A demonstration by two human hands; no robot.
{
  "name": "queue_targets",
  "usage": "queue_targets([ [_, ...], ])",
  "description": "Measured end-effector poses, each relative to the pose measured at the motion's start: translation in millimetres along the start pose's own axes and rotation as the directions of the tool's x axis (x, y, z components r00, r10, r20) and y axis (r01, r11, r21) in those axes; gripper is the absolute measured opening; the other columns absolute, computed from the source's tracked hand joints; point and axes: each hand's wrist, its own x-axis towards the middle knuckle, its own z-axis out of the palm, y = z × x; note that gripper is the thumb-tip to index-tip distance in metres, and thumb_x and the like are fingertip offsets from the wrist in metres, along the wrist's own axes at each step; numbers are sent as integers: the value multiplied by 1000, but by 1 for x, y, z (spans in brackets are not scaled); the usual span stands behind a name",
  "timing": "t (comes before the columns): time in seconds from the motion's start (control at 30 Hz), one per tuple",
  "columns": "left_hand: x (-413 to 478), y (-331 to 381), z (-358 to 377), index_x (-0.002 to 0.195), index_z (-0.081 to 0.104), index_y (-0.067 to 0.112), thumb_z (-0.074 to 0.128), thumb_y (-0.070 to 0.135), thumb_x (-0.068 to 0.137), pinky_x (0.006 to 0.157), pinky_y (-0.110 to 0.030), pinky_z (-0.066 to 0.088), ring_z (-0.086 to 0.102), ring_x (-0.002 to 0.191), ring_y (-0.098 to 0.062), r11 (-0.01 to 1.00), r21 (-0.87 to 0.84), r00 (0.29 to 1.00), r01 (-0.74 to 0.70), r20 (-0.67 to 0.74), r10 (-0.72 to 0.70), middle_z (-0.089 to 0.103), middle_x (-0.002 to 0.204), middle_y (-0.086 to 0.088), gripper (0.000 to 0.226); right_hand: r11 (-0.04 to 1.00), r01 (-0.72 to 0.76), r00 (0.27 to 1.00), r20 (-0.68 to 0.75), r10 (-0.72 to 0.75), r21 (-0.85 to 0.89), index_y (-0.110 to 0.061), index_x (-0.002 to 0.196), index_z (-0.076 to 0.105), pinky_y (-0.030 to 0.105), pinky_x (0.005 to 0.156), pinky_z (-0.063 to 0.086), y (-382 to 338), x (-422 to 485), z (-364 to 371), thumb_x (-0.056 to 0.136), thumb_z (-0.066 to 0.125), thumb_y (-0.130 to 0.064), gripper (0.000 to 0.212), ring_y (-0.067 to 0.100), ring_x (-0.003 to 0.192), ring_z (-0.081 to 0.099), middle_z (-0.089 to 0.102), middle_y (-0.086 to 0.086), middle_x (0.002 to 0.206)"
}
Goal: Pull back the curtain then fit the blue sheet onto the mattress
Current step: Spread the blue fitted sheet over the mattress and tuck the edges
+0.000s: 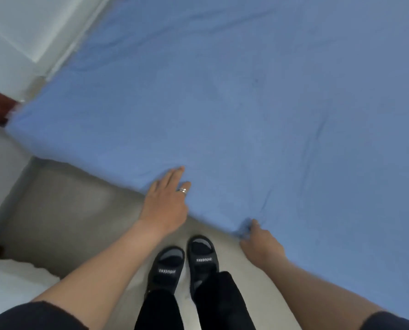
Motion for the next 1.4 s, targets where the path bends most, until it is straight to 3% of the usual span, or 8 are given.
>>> queue_targets([
  [0.2,38,60,60,152,-1,51,28,73,90,106,-77,1,-18,152,-26,993,111,999,-42,17,41,-18,165,6,72,927,341,678,-643,-356,-154,-17,122,61,45,82,49,-4,38,4,82,61,-33,43,38,108,59,62,11,116],
  [0.4,11,50,77,150,-10,57,13,87,83,102,-81,-3,-21,151,-20,971,233,999,46,-11,-44,-18,165,11,77,960,-129,897,-384,220,250,-34,158,11,53,122,9,148,63,41,94,27,-69,75,35,153,4,7,8,167],
  [0.6,1,60,64,152,-12,50,25,80,87,106,-78,6,-22,151,-23,958,272,982,88,137,-129,-24,163,7,80,684,-569,782,42,622,457,-21,158,17,53,112,33,335,-31,134,95,27,-61,75,43,140,35,32,26,155],
  [0.7,-4,108,68,158,14,29,49,48,93,112,-71,13,-7,153,-22,981,170,987,97,114,-117,-8,167,-1,76,576,-590,623,-134,770,565,-2,129,57,49,100,46,357,-44,124,94,43,-40,53,44,121,54,57,28,128],
  [0.93,25,315,125,156,27,20,45,38,96,118,-60,14,0,154,-21,924,116,931,-364,61,359,2,167,-2,66,961,25,751,-639,164,276,-21,155,34,48,118,23,360,54,50,97,50,-45,65,36,150,21,26,13,162],
  [1.03,38,403,158,158,15,30,44,49,98,115,-68,12,-12,153,-19,915,109,921,-387,87,379,-10,166,6,69,986,49,855,-517,43,162,-35,158,13,50,123,9,408,80,70,94,23,-66,72,27,154,-1,4,-1,168],
  [1.2,54,506,203,145,-20,56,43,81,82,99,-83,12,-28,149,-23,940,241,940,-240,299,163,-34,157,18,93,876,-288,836,-345,426,386,-38,157,1,49,123,3,582,54,127,87,8,-80,83,28,154,-6,-3,-3,168],
  [1.4,67,571,185,150,-8,40,77,61,69,105,-74,29,-7,148,-47,919,387,892,-69,437,-117,-14,160,-4,119,480,-661,677,183,713,576,-28,158,11,55,117,21,742,-15,139,92,19,-73,81,34,149,20,29,12,160],
])
